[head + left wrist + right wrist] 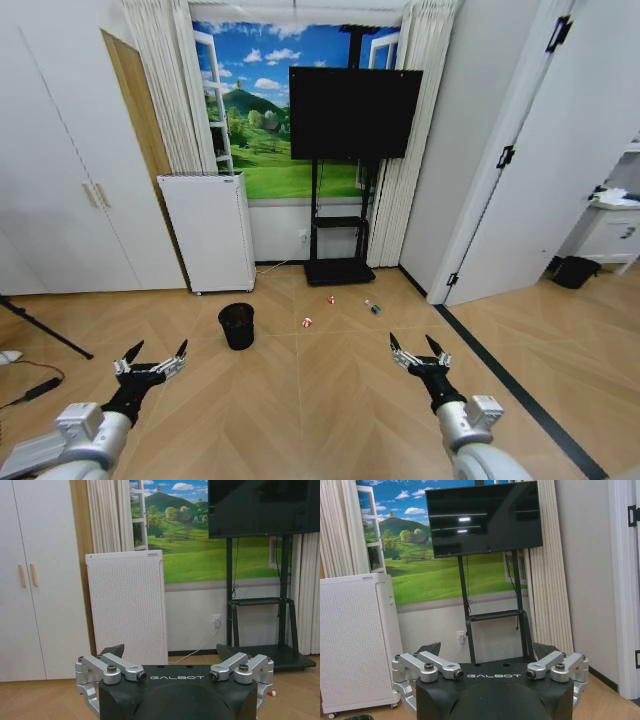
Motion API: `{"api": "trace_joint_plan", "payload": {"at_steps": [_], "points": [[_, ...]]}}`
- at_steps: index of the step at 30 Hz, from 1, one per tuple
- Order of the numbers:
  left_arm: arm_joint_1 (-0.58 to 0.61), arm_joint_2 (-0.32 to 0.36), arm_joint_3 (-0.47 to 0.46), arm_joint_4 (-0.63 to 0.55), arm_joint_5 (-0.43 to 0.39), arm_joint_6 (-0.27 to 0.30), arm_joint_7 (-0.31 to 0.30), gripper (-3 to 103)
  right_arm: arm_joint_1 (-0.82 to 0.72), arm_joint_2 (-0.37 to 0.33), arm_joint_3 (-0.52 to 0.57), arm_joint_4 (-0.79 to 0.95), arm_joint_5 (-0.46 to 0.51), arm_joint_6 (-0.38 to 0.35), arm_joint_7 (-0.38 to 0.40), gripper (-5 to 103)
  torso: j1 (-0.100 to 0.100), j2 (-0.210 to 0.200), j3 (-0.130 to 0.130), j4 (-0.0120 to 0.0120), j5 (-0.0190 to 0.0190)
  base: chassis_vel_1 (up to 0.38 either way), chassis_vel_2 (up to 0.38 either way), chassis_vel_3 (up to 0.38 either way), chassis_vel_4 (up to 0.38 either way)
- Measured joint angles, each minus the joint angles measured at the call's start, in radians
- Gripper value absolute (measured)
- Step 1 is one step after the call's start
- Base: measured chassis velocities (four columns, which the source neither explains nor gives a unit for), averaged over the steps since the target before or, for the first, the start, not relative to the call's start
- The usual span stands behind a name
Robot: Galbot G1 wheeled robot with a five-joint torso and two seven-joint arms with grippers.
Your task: Pick up the trash bin and place the garbage on the floor into it.
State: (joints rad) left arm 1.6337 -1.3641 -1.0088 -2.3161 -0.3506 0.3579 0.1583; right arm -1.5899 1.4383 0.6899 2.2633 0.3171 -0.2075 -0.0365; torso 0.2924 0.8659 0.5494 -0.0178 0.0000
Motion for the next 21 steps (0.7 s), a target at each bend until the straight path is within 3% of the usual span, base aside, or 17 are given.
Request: {"api": "trace_joint_plan", "payload": {"at_steps": [21], "points": [[-0.007, -0.007, 0.005, -0.008, 0.006, -0.002, -0.003, 100, -0.006, 0.020, -0.018, 0.001, -0.037, 0.005, -0.008, 100, 0.000, 0.000, 0.000, 0.0000, 0.0000, 0.000, 0.000, 0.000, 0.000]]}}
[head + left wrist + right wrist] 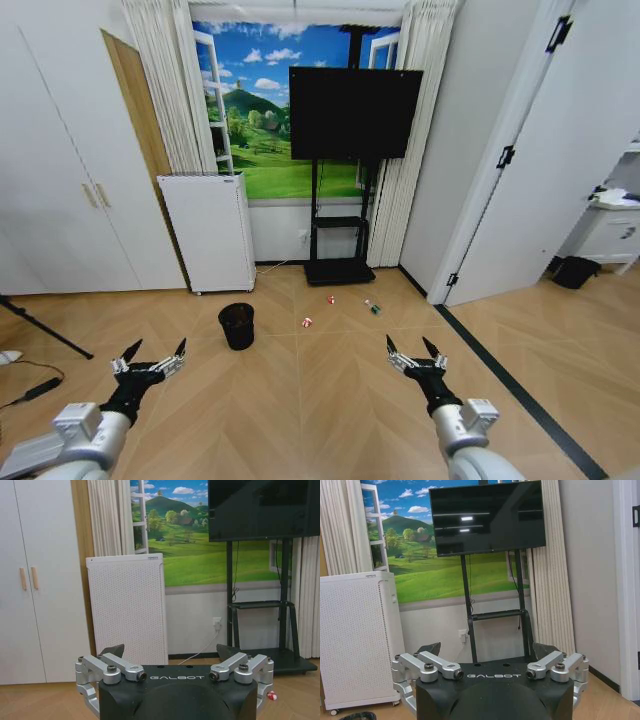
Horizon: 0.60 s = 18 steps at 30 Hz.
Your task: Pick up the trash bin and place the garbage on the floor into it.
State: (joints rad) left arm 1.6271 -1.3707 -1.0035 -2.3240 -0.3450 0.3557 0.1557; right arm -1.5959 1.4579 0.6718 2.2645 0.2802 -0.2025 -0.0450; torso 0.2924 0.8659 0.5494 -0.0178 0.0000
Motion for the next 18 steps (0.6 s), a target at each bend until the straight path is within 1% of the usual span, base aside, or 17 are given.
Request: {"api": "trace_joint_plan", "payload": {"at_steps": [18], "points": [[-0.014, 0.008, 0.005, 0.013, 0.005, 0.004, 0.001, 100, 0.010, -0.002, 0.002, -0.012, 0.000, 0.003, -0.002, 100, 0.000, 0.000, 0.000, 0.0000, 0.0000, 0.000, 0.000, 0.000, 0.000]]}}
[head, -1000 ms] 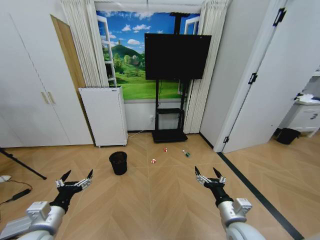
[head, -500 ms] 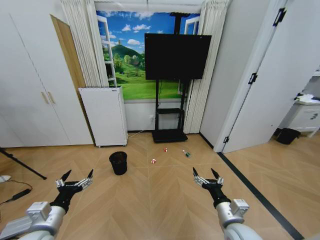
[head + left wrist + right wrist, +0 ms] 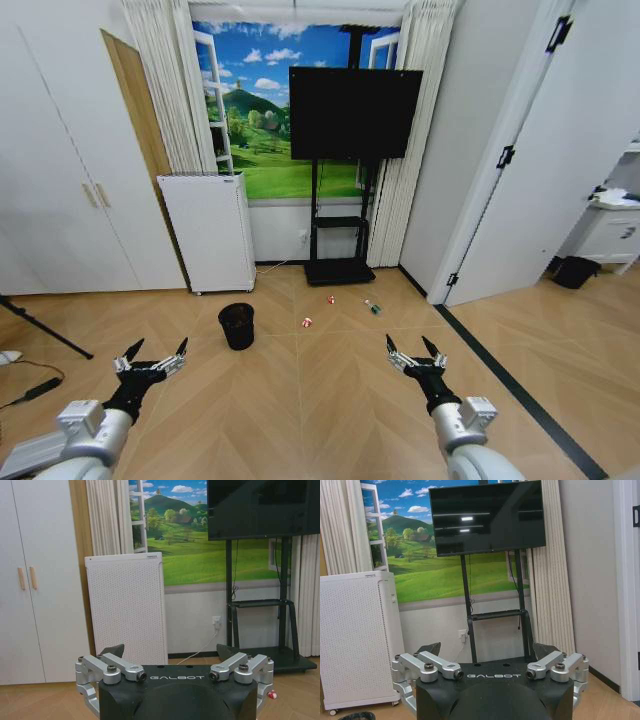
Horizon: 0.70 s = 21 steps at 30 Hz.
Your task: Pick up the trash bin and place the garbage on the floor into it.
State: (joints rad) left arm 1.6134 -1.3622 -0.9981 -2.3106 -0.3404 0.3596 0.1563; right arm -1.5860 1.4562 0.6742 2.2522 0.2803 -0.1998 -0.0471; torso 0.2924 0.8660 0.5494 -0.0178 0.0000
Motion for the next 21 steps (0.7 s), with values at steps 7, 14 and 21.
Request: {"api": "trace_joint_plan", "payload": {"at_steps": [7, 14, 21], "points": [[0.002, -0.004, -0.001, 0.000, 0.000, 0.000, 0.003, 100, -0.002, 0.000, 0.002, -0.001, -0.005, 0.003, -0.015, 100, 0.000, 0.000, 0.000, 0.0000, 0.0000, 0.000, 0.000, 0.000, 0.000], [0.002, -0.005, -0.003, -0.006, 0.001, 0.000, 0.005, 100, -0.007, -0.001, 0.007, -0.001, -0.006, 0.013, -0.018, 100, 0.000, 0.000, 0.000, 0.0001, 0.0001, -0.055, 0.052, 0.072, -0.058], [0.005, -0.009, -0.006, -0.009, 0.001, -0.003, 0.007, 100, -0.009, -0.002, 0.007, 0.003, -0.006, 0.014, -0.019, 100, 0.000, 0.000, 0.000, 0.0002, 0.0000, -0.177, 0.194, 0.199, -0.208]]}}
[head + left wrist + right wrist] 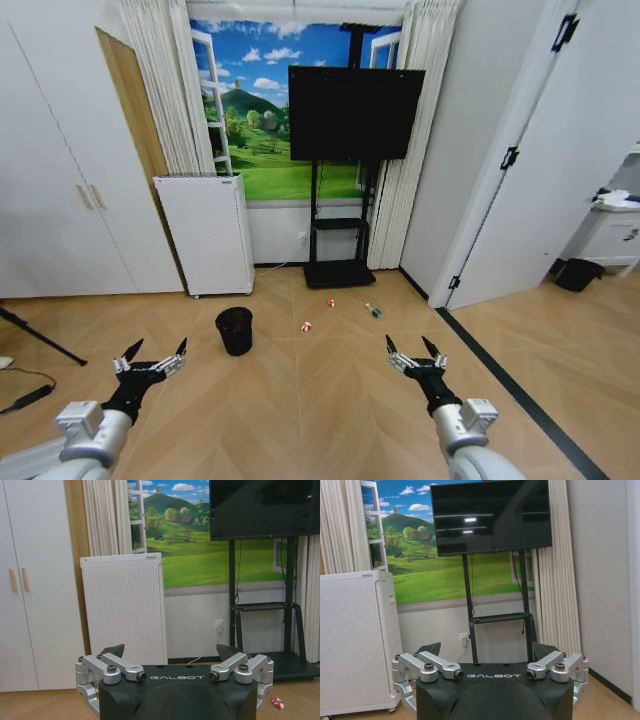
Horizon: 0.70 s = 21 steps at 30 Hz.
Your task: Pick up the trash bin and place the garbage on the floor into it.
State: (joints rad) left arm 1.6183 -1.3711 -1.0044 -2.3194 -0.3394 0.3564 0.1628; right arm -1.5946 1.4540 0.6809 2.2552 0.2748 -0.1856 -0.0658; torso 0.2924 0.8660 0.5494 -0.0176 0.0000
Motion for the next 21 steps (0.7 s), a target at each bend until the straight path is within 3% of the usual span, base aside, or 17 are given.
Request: {"api": "trace_joint_plan", "payload": {"at_steps": [21], "points": [[0.003, -0.003, -0.009, -0.002, -0.003, -0.004, 0.007, 100, -0.012, 0.004, -0.004, 0.012, -0.007, 0.001, -0.002, 100, 0.000, 0.000, 0.000, -0.0002, 0.0001, -0.211, 0.208, 0.213, -0.219]]}}
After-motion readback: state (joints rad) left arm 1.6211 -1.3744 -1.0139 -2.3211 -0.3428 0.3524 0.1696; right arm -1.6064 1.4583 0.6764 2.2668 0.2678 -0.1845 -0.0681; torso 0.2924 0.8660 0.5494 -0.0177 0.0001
